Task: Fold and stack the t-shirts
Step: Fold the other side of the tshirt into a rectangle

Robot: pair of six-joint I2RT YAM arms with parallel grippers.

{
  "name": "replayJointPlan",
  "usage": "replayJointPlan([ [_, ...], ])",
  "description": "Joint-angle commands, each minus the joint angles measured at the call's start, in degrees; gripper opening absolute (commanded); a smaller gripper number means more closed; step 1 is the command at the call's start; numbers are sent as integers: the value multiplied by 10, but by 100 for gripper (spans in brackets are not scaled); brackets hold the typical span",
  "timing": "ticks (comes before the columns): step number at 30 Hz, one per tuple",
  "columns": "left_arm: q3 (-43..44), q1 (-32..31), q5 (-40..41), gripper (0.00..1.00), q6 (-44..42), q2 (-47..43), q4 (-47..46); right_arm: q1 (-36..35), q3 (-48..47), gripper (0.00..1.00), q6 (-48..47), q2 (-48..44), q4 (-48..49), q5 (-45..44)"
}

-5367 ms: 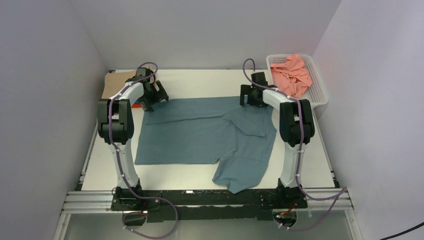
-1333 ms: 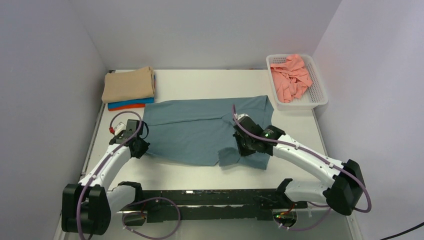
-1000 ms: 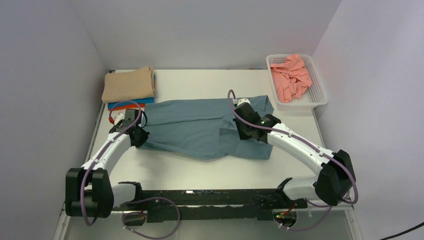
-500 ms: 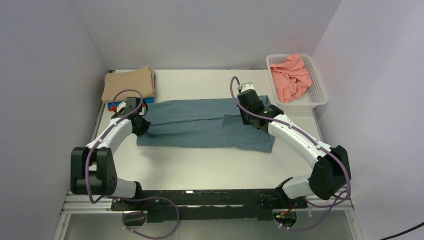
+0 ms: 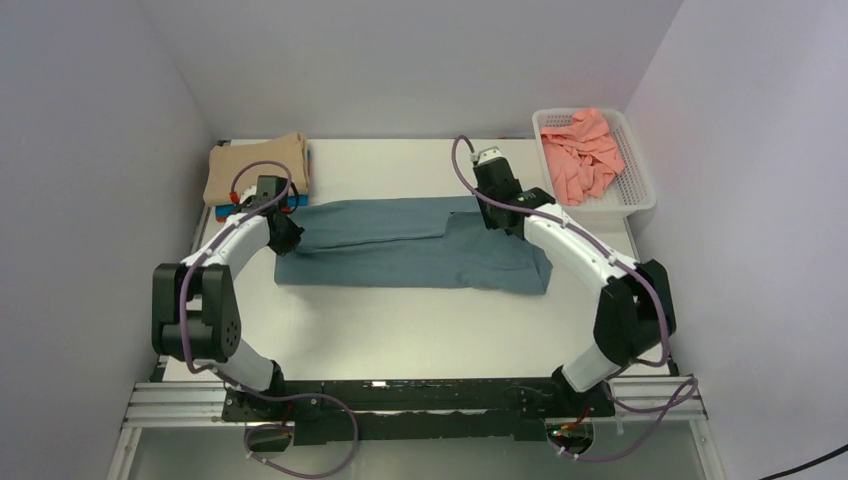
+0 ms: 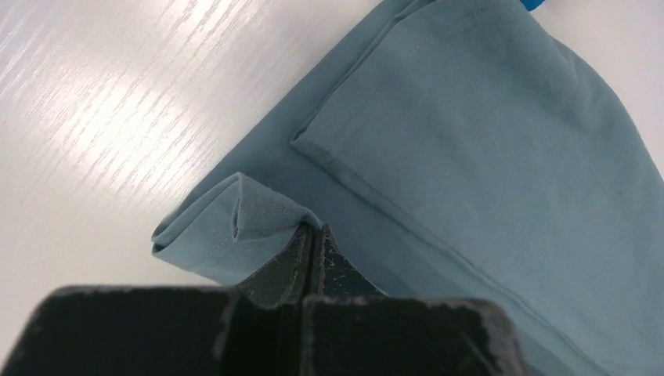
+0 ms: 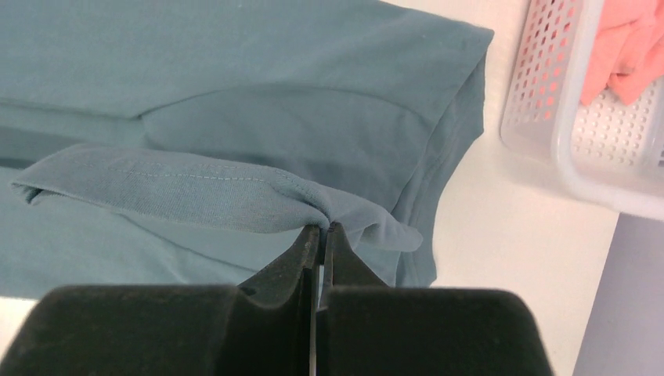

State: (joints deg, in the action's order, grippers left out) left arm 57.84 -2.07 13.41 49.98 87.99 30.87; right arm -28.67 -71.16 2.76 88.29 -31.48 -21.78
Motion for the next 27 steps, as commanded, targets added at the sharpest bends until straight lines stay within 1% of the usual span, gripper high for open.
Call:
replayJointPlan([
  [1, 42, 3, 12, 0, -22, 45, -1, 24, -48, 0, -23, 59, 51, 7],
  [2, 51, 3, 18, 0, -19, 56, 1, 29, -55, 0, -23, 76, 64, 1],
  [3, 58, 3, 23, 6, -20, 69, 1, 32, -58, 0, -38, 93, 85, -5],
  [4, 68, 6, 20, 19, -25, 81, 1, 35, -60, 0, -45, 113, 109, -11],
  [5, 79, 8, 8, 30, -33, 93, 4, 39, -69, 0, -43, 133, 122, -16],
  [6, 87, 8, -2, 36, -42, 102, 2, 43, -85, 0, -39, 159, 125, -18],
  [7, 94, 8, -7, 43, -44, 108, 3, 46, -103, 6, -33, 182, 127, -24],
  [8, 100, 8, -10, 54, -47, 110, 5, 47, -120, 20, -30, 203, 130, -35],
  [9, 105, 8, -13, 64, -51, 108, 6, 48, -139, 36, -29, 227, 129, -45],
  [10, 109, 9, -14, 73, -53, 101, 8, 47, -155, 59, -22, 239, 123, -53],
  [12, 108, 9, -24, 91, -64, 82, 3, 46, -183, 94, 0, 243, 98, -72],
  [13, 106, 9, -33, 98, -70, 70, 0, 45, -176, 99, 7, 232, 95, -73],
  [16, 96, 6, -73, 99, -90, 46, -11, 43, -116, 100, 47, 165, 112, -80],
  [18, 87, 2, -106, 99, -105, 41, -19, 41, -63, 100, 95, 112, 111, -53],
  [20, 86, -7, -128, 100, -117, 45, -31, 42, 6, 100, 141, 58, 122, 19],
  [23, 111, -27, -154, 99, -131, 70, -30, 42, 106, 100, 167, -3, 205, 165],
  [25, 132, -42, -160, 99, -138, 92, -22, 42, 119, 100, 172, 1, 230, 227],
  [27, 140, -53, -166, 99, -143, 109, -27, 42, 99, 100, 171, 32, 222, 243],
])
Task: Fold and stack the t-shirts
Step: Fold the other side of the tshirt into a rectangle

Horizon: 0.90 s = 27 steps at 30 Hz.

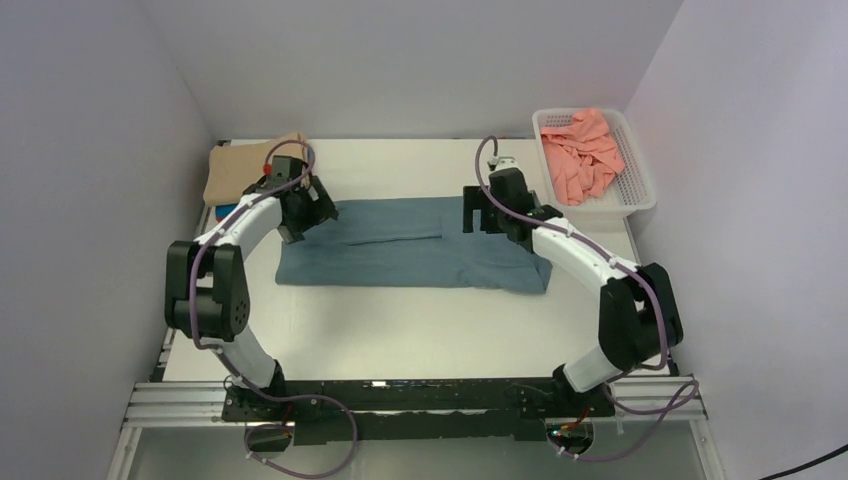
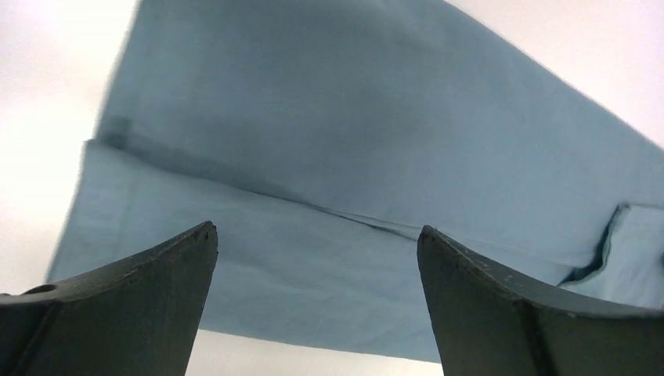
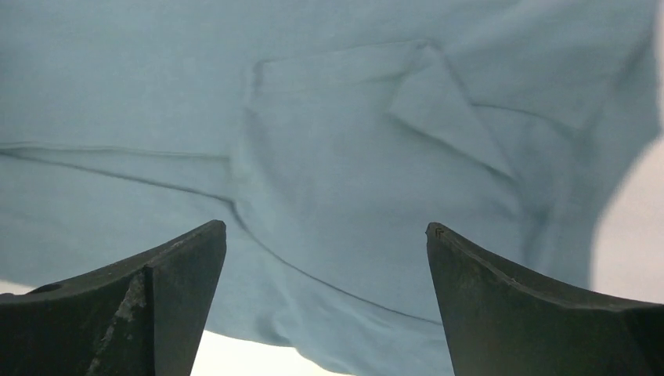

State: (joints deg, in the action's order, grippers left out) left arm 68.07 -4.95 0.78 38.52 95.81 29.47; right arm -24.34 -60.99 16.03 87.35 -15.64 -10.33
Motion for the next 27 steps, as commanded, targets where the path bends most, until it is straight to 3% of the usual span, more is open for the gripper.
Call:
replayJointPlan([
  [1, 36, -26, -45, 99, -29, 37, -20, -1, -17, 100, 37, 68, 58, 120],
  [9, 46, -25, -53, 99, -41, 105, -29, 9, -124, 100, 22, 197, 29, 49],
  [17, 28, -19, -27, 99, -46, 111, -25, 70, -184, 100, -4, 267, 104, -28],
  [21, 30, -13, -27, 99, -50, 107, -17, 95, -264, 100, -18, 299, 47, -22],
  [23, 28, -13, -23, 99, -50, 98, -17, 89, -251, 100, -48, 272, 57, 13],
  [27, 23, -12, -25, 99, -54, 85, -21, 47, -190, 100, -214, 215, 73, 67],
])
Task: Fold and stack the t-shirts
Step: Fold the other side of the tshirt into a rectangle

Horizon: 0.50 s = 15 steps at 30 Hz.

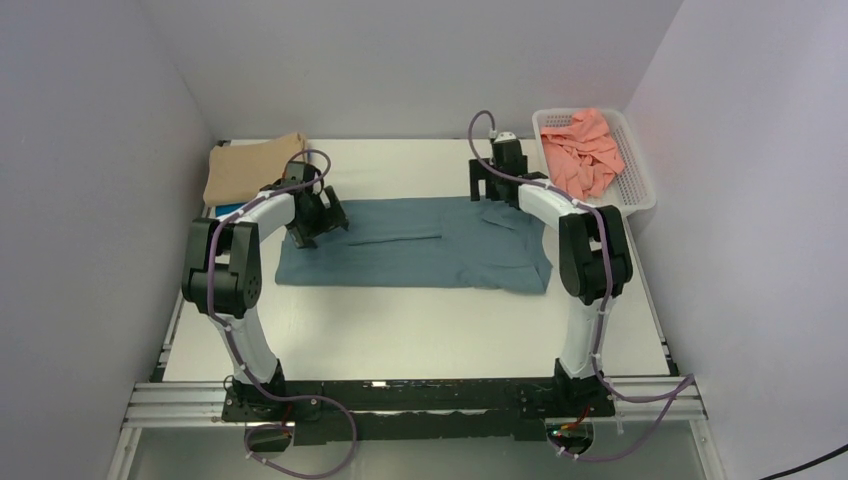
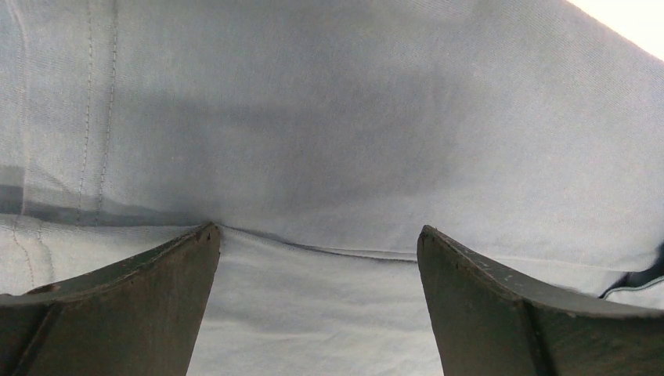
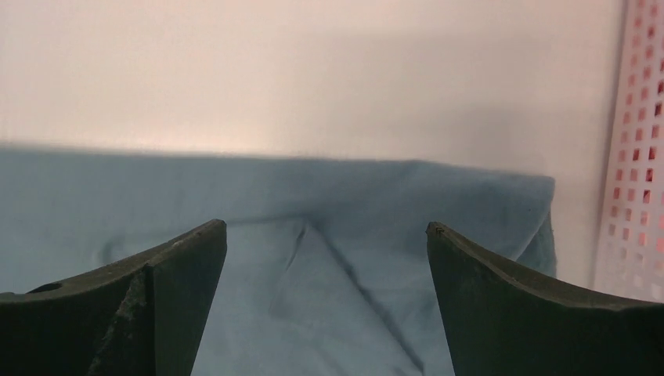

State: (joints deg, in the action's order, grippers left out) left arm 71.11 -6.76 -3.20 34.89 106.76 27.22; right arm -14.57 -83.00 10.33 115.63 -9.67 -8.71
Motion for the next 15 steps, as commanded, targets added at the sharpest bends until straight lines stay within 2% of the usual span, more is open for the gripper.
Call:
replayJointPlan([
  [1, -8, 6, 13, 99, -19, -25, 2, -62, 37, 100, -198, -69, 6, 39],
  [3, -7, 5, 14, 99, -23, -24, 2, -81, 32, 100, -285, -55, -48, 23],
  [6, -7, 6, 12, 99, -24, -17, 3, -96, 19, 100, -353, -23, -102, -39],
  [9, -6, 8, 11, 99, -23, -10, 4, -96, 18, 100, -373, -4, -104, -97],
  [15, -4, 13, 14, 100, -21, -1, 13, -88, 8, 100, -375, 14, -77, -146],
])
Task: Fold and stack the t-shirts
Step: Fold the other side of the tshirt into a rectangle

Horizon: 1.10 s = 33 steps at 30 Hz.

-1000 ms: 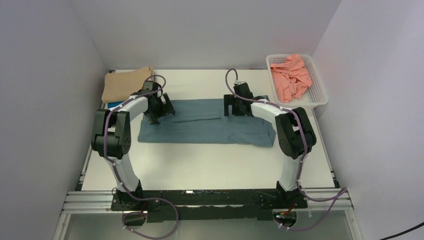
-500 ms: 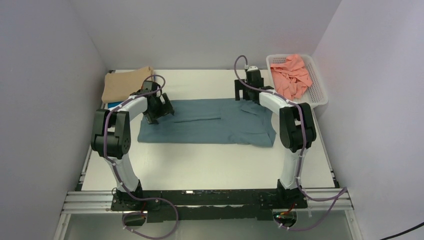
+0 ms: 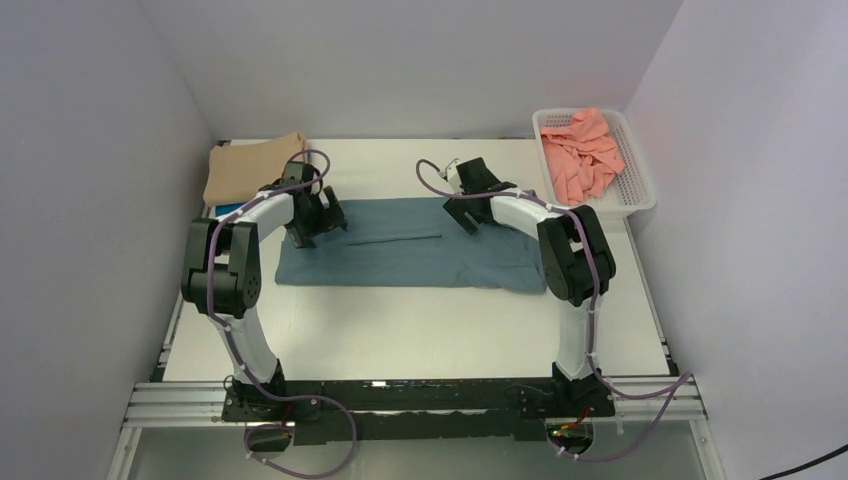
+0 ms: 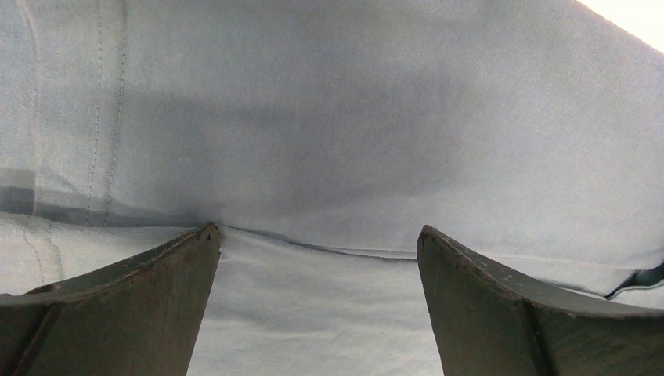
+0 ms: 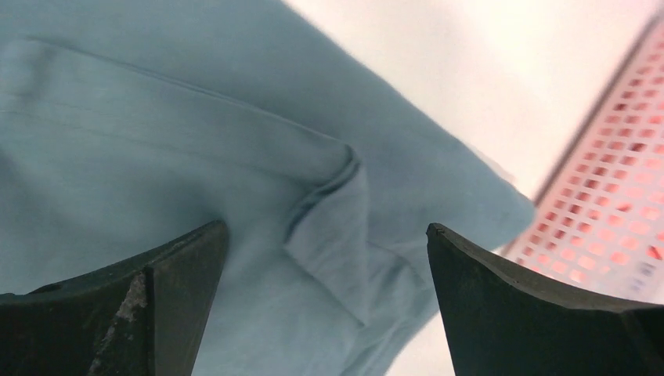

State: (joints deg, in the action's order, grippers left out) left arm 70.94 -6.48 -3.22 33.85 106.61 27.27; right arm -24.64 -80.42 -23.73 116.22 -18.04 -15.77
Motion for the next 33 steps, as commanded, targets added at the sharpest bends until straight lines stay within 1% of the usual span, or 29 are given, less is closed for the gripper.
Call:
replayJointPlan([
  [1, -4, 11, 17, 99, -10, 0, 13, 15, -19, 100, -36, 10, 13, -81],
  [10, -16, 33, 10, 100, -9, 0, 13, 40, -45, 100, -56, 26, 34, -117],
  [17, -12, 35, 11, 100, -12, -2, 16, 86, -85, 100, -57, 48, 102, -199],
  [19, -10, 35, 3, 99, -13, -7, 14, 93, -102, 100, -42, 48, 111, -233],
  [21, -11, 35, -7, 99, -16, -17, 9, 92, -104, 100, -16, 29, 113, -241],
  [24, -10, 31, -17, 99, -20, -41, 7, 85, -82, 100, 54, -27, 79, -200],
  [26, -5, 25, -25, 99, -28, -63, 6, 75, -47, 100, 109, -73, 58, -161],
  [30, 32, 5, -29, 100, -50, -77, 7, 64, 9, 100, 257, -154, -4, -42],
  [33, 72, -2, -47, 99, -62, -47, 9, 53, 100, 100, 340, -226, 13, 52],
])
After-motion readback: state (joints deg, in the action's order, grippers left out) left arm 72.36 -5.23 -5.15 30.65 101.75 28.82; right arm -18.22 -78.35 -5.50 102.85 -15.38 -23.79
